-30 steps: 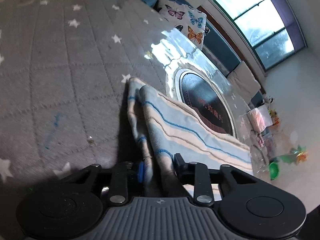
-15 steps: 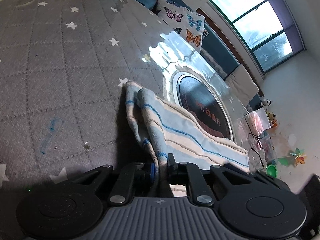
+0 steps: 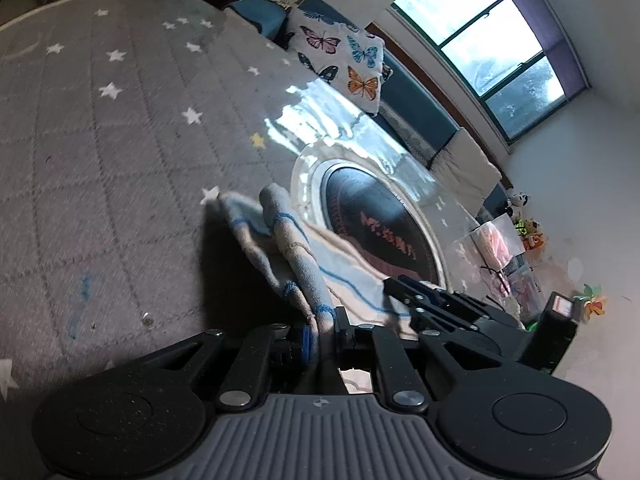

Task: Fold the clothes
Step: 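Grasp the folded shirt with the left gripper and lift it off the table, then carry the lifted striped bundle with the left gripper and lay it flat beside the hob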

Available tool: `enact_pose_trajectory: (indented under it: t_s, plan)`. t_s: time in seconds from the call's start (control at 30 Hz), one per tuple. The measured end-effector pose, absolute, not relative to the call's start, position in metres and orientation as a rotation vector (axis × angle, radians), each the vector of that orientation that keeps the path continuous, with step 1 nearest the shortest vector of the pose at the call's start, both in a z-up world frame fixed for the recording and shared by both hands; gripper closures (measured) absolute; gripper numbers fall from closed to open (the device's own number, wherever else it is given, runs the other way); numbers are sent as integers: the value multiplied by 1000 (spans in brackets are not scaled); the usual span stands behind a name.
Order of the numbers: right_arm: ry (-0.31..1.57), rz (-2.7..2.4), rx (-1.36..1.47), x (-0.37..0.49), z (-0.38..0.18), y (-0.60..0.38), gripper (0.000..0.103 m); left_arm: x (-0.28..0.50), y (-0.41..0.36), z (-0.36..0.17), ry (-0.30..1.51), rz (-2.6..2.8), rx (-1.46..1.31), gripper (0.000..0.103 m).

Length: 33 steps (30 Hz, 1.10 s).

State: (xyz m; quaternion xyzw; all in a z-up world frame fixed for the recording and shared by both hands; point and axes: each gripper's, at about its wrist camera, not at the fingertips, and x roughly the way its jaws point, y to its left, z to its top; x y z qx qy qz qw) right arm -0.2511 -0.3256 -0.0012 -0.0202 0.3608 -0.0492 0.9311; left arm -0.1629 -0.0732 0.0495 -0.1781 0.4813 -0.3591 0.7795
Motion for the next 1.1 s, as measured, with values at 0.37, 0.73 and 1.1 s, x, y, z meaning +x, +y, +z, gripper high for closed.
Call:
enact_pose_trajectory:
  t_s: [0.37, 0.73, 1.1]
  plan:
    - [757, -71, -101, -298, 7, -309, 86, -169, -95, 79, 984, -833, -365, 92]
    - [764, -21, -60, -348, 11, -289, 83, -178, -131, 114, 940, -875, -310, 92]
    - [763, 59, -94, -416, 18, -284, 76, -201, -202, 139, 960, -887, -203, 92]
